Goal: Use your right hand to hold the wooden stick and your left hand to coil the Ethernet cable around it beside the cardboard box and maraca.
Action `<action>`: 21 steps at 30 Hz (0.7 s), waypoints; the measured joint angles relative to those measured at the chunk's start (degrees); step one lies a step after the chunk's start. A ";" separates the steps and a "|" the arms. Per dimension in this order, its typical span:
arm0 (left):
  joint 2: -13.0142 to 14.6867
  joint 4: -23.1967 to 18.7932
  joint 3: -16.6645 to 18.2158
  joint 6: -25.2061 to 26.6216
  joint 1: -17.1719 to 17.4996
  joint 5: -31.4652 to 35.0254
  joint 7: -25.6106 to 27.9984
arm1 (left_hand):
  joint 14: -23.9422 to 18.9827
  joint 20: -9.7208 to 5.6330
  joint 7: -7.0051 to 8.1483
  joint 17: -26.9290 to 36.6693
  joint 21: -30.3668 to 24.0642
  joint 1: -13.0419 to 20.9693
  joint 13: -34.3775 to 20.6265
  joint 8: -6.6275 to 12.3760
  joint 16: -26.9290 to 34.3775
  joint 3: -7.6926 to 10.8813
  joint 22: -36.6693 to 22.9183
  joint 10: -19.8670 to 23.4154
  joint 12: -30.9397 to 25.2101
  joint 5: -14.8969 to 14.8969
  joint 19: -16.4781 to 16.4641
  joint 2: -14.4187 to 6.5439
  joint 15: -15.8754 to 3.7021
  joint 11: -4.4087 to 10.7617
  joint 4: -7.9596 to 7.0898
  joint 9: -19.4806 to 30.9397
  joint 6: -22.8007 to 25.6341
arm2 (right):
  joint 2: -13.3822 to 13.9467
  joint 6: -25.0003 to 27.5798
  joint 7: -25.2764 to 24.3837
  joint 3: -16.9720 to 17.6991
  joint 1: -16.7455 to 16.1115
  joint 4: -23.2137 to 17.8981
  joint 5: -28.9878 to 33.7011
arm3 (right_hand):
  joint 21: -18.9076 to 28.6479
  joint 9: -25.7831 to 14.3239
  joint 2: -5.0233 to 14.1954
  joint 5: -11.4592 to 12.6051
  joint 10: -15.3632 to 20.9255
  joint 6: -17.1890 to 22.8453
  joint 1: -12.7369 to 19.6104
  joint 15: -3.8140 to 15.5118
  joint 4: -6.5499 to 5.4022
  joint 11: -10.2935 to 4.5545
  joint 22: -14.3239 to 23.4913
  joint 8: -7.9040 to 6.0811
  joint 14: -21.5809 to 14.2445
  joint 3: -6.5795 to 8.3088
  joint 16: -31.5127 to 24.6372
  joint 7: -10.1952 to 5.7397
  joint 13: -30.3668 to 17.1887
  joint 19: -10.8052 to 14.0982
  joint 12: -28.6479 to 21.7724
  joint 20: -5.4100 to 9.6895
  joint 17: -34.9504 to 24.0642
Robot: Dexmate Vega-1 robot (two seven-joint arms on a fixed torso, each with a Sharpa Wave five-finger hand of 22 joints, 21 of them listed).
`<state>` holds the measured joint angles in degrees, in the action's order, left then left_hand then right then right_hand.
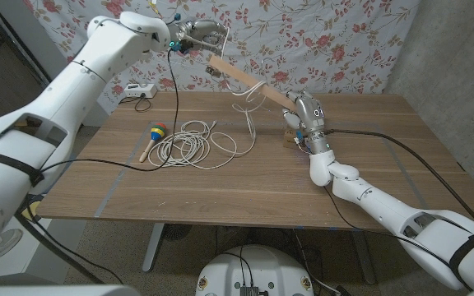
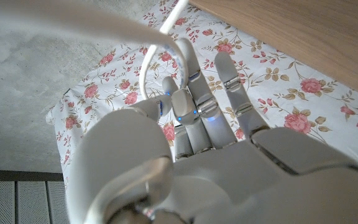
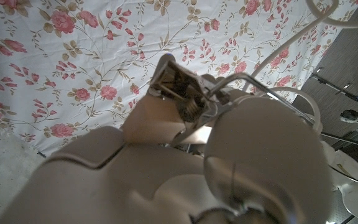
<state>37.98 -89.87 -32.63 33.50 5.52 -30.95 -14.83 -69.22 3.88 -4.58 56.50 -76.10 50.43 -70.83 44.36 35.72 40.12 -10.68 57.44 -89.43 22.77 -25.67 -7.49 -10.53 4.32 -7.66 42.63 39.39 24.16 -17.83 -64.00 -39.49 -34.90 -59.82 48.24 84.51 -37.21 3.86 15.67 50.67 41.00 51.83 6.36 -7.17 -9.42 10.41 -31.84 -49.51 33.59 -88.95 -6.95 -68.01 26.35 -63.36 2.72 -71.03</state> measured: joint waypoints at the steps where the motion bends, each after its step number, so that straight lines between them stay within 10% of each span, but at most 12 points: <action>1: -0.14 -0.23 -0.09 0.00 -0.31 0.00 0.00 | 0.00 0.00 0.00 0.00 0.00 -0.02 0.00 0.00 0.00 0.00 0.00 0.00 0.00 0.00 0.00 -0.02 0.00 0.00 0.00 0.00 0.00 | 0.00 0.05 0.00 0.00 0.00 0.00 0.34 | 0.00 0.06 0.00 0.00 0.00 0.00 0.00 0.01 0.00 0.00 0.00 0.00 0.00 0.00 0.00 0.00 -0.04 -0.08 0.00 -0.08 0.00; 21: -1.77 -5.95 -1.33 -1.95 -3.34 1.48 -2.94 | -0.31 0.00 0.00 0.11 -0.45 -0.45 0.00 0.33 -0.36 0.00 0.00 0.00 0.01 0.00 0.00 -0.01 -0.12 0.00 0.02 -0.33 0.00 | -0.39 0.41 0.14 -3.26 1.94 1.59 1.54 | 0.00 0.35 -0.14 0.29 0.00 -0.06 -0.13 -0.10 0.01 0.00 0.13 0.02 0.31 -0.01 0.00 -0.16 -0.31 -0.09 0.23 -0.09 0.00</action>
<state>36.20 -95.82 -33.96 31.55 2.18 -29.47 -17.77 -69.53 3.88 -4.58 56.61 -76.54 49.98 -70.83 44.69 35.36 40.12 -10.67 57.43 -89.42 22.77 -25.67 -7.50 -10.65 4.32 -7.65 42.30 39.39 23.76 -17.42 -63.86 -42.75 -32.96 -58.22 49.78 84.51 -36.86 3.72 15.97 50.67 40.94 51.70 6.26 -7.16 -9.42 10.55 -31.82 -49.20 33.58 -88.95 -7.11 -68.32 26.27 -63.13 2.63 -71.04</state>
